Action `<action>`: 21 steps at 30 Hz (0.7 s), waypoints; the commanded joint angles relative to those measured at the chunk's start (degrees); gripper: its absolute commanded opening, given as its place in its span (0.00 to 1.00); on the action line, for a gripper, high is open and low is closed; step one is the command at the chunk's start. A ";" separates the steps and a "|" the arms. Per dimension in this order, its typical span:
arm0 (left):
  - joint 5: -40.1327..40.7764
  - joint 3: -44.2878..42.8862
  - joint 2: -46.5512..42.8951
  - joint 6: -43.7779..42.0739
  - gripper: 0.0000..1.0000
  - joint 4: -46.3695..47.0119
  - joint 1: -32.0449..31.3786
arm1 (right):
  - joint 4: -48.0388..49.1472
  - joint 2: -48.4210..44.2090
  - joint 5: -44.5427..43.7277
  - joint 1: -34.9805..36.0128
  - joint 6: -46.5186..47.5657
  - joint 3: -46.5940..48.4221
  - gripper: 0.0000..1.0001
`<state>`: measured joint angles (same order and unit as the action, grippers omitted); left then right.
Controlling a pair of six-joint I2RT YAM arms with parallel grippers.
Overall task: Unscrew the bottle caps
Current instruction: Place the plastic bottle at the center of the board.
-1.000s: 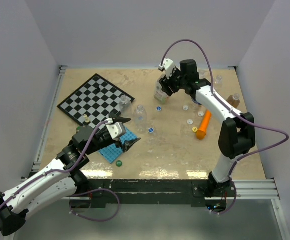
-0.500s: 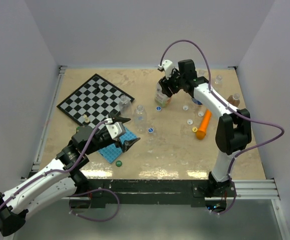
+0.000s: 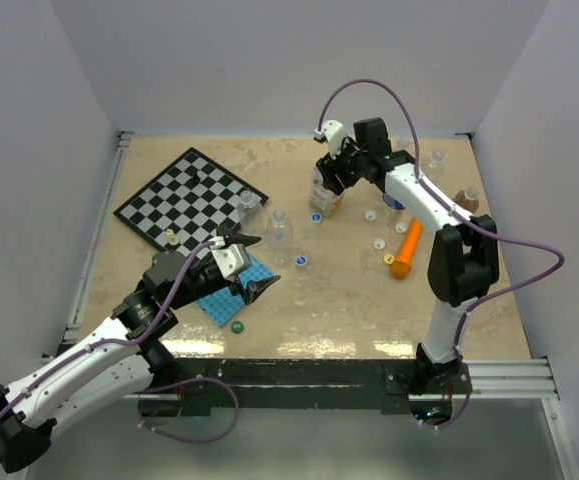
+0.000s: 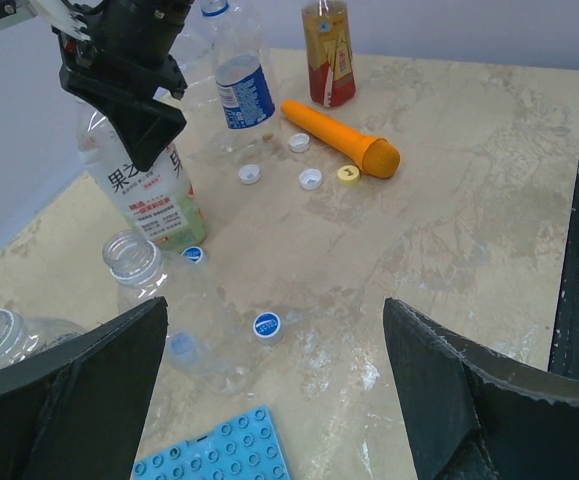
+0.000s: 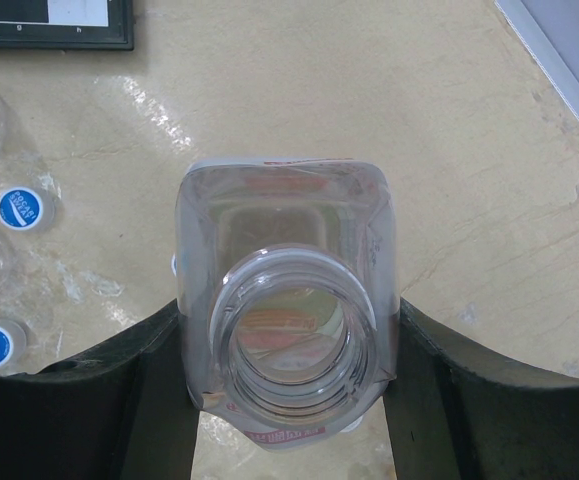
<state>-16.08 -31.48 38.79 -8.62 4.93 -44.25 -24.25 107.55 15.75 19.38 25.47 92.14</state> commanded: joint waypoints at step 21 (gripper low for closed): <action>-1.06 -1.91 0.06 -0.43 0.93 1.05 0.57 | -1.50 1.53 1.22 -0.74 -1.13 4.81 0.78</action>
<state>-16.27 -31.48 38.85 -8.64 4.91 -44.21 -25.69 110.10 16.05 18.79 24.95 94.80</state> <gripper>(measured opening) 0.931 0.730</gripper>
